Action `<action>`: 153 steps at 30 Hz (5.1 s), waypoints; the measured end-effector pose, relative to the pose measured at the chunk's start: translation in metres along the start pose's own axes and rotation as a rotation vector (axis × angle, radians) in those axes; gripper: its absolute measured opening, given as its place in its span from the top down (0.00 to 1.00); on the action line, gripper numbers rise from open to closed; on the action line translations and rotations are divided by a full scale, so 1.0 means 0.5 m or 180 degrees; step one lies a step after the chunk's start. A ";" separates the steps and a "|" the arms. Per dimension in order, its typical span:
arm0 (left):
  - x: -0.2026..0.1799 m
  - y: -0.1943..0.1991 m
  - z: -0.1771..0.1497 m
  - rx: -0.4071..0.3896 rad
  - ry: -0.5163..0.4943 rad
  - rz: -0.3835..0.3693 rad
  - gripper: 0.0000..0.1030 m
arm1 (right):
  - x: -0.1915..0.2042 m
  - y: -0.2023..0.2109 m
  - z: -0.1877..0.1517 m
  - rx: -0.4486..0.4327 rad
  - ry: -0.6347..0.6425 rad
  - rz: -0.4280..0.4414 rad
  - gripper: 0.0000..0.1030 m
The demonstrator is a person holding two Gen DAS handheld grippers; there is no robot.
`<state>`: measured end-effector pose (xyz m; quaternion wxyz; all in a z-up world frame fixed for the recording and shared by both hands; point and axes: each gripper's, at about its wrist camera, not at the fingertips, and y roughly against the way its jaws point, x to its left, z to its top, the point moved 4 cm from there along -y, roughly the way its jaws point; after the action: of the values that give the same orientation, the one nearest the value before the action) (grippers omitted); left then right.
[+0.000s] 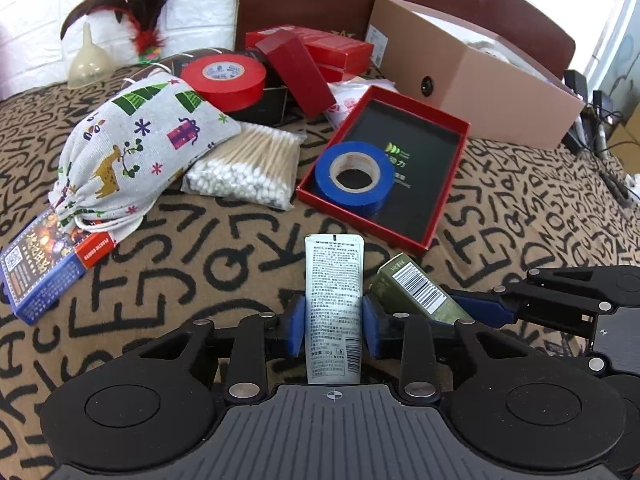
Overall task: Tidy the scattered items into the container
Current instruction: 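Lift the white tube with the left gripper while the right lifts the green box, then carry the tube with the left gripper while the right carries the green box to the cardboard box, then open the left gripper over the box while the right releases the green box inside, then move both grippers back over the remaining items on the table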
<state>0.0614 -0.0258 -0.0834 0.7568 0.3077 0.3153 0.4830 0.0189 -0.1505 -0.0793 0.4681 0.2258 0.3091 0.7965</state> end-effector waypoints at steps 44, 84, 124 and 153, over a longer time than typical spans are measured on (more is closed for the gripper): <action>-0.059 -0.025 0.001 0.0109 -0.0318 -0.0026 0.70 | -0.066 0.076 -0.012 -0.0225 -0.0246 -0.0029 0.76; -0.388 -0.063 0.526 -0.0807 -0.0457 -0.0824 0.73 | -0.405 0.196 0.293 -0.1064 -0.0136 -0.1028 0.76; -0.366 -0.071 0.438 -0.0805 -0.0522 -0.0536 0.00 | -0.438 0.179 0.242 -0.1174 0.0053 -0.1524 0.00; 0.156 0.103 -0.008 -0.0525 0.0845 0.0513 0.00 | 0.096 0.007 0.074 -0.0258 0.0319 0.0217 0.00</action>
<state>0.0567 0.0647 -0.0600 0.6900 0.2023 0.3460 0.6027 0.0191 -0.0989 -0.0473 0.4333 0.1769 0.2917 0.8341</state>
